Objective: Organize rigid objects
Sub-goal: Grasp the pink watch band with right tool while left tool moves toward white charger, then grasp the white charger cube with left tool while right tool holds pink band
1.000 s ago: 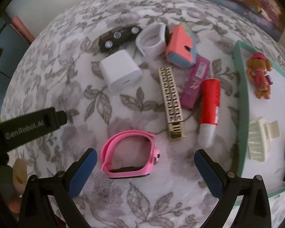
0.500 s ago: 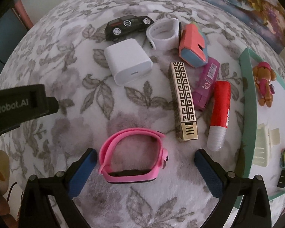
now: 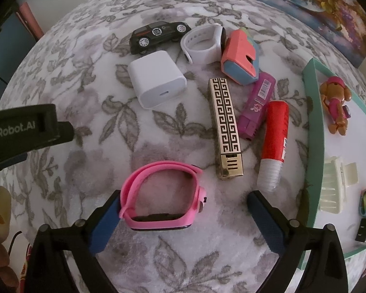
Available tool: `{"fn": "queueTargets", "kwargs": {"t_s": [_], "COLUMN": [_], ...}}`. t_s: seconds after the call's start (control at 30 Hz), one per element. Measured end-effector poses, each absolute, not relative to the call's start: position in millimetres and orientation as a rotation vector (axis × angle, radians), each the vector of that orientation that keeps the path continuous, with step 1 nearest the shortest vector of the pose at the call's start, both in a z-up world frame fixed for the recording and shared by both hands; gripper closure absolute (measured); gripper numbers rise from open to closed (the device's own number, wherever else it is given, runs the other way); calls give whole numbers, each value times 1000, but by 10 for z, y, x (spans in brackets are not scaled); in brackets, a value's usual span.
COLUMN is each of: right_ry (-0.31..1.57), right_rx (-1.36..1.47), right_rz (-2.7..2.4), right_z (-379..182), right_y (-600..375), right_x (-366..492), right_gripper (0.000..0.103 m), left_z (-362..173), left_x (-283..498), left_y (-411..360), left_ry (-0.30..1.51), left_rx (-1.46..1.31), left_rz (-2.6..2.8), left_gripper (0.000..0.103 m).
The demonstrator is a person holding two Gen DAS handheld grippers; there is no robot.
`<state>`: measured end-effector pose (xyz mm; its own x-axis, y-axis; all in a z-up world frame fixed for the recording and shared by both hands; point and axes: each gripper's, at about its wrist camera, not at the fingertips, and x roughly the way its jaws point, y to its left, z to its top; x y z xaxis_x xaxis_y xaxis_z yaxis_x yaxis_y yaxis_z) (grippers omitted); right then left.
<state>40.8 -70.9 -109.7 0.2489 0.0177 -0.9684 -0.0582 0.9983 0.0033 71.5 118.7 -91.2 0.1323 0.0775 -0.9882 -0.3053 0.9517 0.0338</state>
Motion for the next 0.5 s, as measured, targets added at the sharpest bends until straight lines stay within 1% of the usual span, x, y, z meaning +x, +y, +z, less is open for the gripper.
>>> {"fn": "queueTargets", "kwargs": {"t_s": [0.03, 0.13, 0.2, 0.23, 0.3, 0.33, 0.37, 0.5], "right_ry": [1317, 1310, 1305, 1304, 1300, 1299, 1298, 1298], "right_rx": [-35, -35, -43, -46, -45, -42, -35, 20], "right_rz": [52, 57, 69, 75, 84, 83, 81, 94], "right_z": [-1088, -1049, -1019, -1005, -986, -974, -963, -944], "right_y": [-712, -708, -715, -716, -732, -751, -779, -883], "right_x": [407, 391, 380, 377, 368, 365, 364, 373], "right_gripper": [5, 12, 20, 22, 30, 32, 37, 38], "left_z": [-909, -903, -901, -898, -897, -893, -884, -859], "left_x": [711, 703, 696, 697, 697, 702, 705, 722], "left_y": [1184, 1178, 1174, 1166, 1151, 1139, 1120, 1026], "left_ry": [1413, 1412, 1410, 1409, 1409, 1408, 1406, 1401], "left_rx": [-192, -188, -185, -183, -180, -176, -169, -151], "left_rz": [279, 277, 274, 272, 267, 264, 259, 233], "left_gripper": [12, 12, 12, 12, 12, 12, 12, 12]}}
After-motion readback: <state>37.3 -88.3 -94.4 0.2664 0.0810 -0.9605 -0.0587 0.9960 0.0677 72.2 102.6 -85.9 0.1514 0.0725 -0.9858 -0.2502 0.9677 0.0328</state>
